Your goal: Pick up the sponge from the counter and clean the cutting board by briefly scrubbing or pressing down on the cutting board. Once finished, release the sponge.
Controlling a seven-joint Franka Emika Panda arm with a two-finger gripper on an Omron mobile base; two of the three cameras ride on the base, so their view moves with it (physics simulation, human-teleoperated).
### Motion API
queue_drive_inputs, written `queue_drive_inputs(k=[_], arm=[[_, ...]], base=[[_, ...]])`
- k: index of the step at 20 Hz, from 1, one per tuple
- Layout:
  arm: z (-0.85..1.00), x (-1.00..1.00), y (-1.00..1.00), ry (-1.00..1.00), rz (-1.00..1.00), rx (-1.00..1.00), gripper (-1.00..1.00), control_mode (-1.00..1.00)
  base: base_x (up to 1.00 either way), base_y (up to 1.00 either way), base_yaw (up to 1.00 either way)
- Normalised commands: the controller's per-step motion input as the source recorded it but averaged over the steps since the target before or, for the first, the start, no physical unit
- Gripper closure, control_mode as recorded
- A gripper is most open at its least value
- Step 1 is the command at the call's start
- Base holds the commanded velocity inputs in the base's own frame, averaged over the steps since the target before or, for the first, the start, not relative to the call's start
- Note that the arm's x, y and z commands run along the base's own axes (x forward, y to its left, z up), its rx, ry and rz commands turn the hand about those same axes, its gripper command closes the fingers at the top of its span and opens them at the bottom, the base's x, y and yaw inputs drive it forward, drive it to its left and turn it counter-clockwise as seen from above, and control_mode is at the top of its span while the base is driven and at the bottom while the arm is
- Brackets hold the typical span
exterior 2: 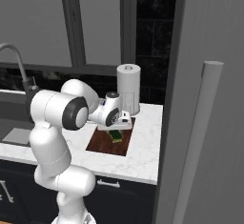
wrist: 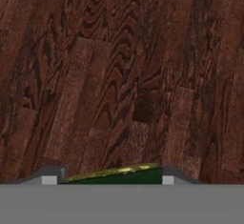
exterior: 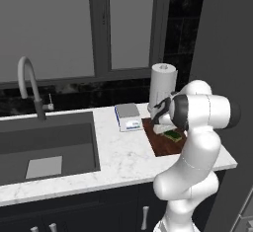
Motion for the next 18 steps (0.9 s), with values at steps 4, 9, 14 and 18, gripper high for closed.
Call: queue_drive_inputs(k=[4,9,14,18], arm=[[-0.23,-0.52,0.0,0.11,0.01,0.0,1.0,-1.0],[-0.27,-0.77,0.0,0.11,0.0,0.0,1.0,-1.0],[-0.28,-0.73,0.0,0.12,0.0,0.0,1.0,-1.0],[-0.27,-0.68,-0.01,0.1,0.0,0.0,1.0,-1.0]], base=[[0.0,0.0,0.0],[0.0,0.0,0.0],[0.0,0.0,0.0],[0.0,0.0,0.0]])
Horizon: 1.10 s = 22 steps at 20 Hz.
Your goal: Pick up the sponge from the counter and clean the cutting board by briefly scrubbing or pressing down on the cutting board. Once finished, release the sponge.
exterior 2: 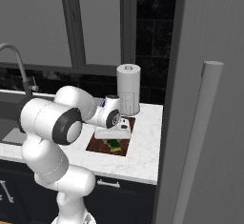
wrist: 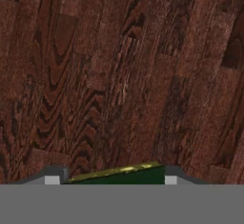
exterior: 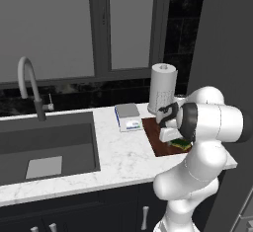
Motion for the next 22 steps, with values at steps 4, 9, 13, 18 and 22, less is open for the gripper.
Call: queue_drive_inputs(k=[4,9,13,18,22], arm=[[-0.11,-0.28,-0.03,0.03,0.0,0.0,1.0,-1.0],[0.0,0.28,0.0,-0.09,0.0,0.0,1.0,-1.0],[0.0,0.57,-0.01,-0.19,0.0,0.0,1.0,-1.0],[-0.01,0.54,-0.02,-0.23,0.0,0.0,1.0,-1.0],[0.0,0.45,-0.06,-0.26,0.0,0.0,1.0,-1.0]], base=[[0.0,0.0,0.0],[0.0,0.0,0.0],[0.0,0.0,0.0],[0.0,0.0,0.0],[0.0,0.0,0.0]])
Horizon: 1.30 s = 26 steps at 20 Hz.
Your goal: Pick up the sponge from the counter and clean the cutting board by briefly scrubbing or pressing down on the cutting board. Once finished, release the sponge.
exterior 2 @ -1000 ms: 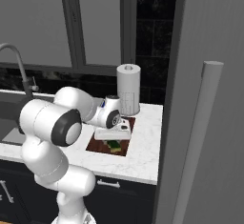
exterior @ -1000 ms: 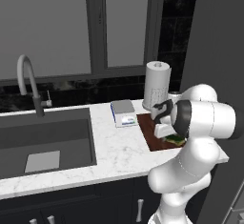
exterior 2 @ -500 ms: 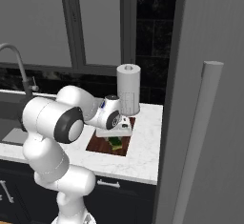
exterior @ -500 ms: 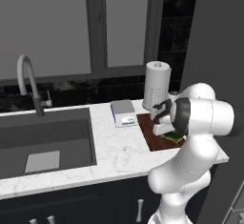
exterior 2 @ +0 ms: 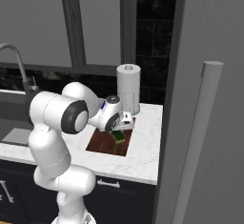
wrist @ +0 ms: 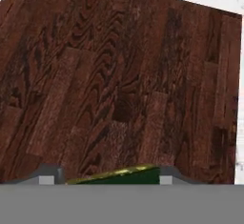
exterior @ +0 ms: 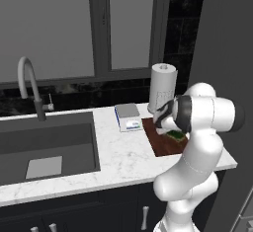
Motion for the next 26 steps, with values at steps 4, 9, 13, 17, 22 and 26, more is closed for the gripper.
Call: queue_drive_inputs(k=[4,9,13,17,22,26], arm=[[0.0,0.38,-0.06,-0.25,0.0,0.0,1.0,-1.0],[0.0,0.44,-0.01,-0.16,0.0,0.0,1.0,-1.0],[0.0,0.19,0.0,-0.04,0.0,0.0,1.0,-1.0],[-0.09,-0.33,-0.05,0.01,0.0,0.0,1.0,-1.0],[-0.14,-0.64,-0.09,0.03,0.0,0.0,1.0,-1.0],[-0.08,-0.62,-0.03,0.07,0.0,0.0,1.0,-1.0]], base=[[0.0,0.0,0.0],[0.0,0.0,0.0],[0.0,0.0,0.0],[0.0,0.0,0.0],[0.0,0.0,0.0],[0.0,0.0,0.0]])
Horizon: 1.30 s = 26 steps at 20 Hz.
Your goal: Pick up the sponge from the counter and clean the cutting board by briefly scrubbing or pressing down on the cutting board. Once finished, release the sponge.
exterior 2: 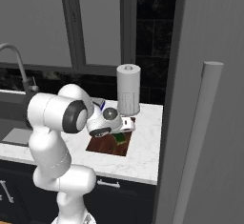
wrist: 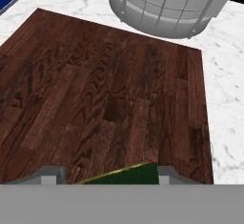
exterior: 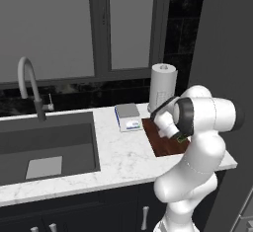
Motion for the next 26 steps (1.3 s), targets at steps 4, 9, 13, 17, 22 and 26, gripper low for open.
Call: queue_drive_inputs(k=[4,9,13,17,22,26], arm=[[-0.06,-0.51,0.0,0.12,0.0,0.0,1.0,-1.0],[-0.06,-0.49,0.0,0.15,0.0,0.0,1.0,-1.0],[-0.04,-0.45,0.0,0.15,0.0,0.0,1.0,-1.0],[0.0,-0.12,0.0,0.14,0.0,0.0,1.0,-1.0],[0.0,0.5,0.01,0.07,0.0,0.03,1.0,-1.0],[0.0,0.69,0.0,0.03,0.0,0.05,1.0,-1.0]], base=[[0.0,0.0,0.0],[0.0,0.0,0.0],[0.0,0.0,0.0],[0.0,0.0,0.0],[0.0,0.0,0.0],[0.0,0.0,0.0]])
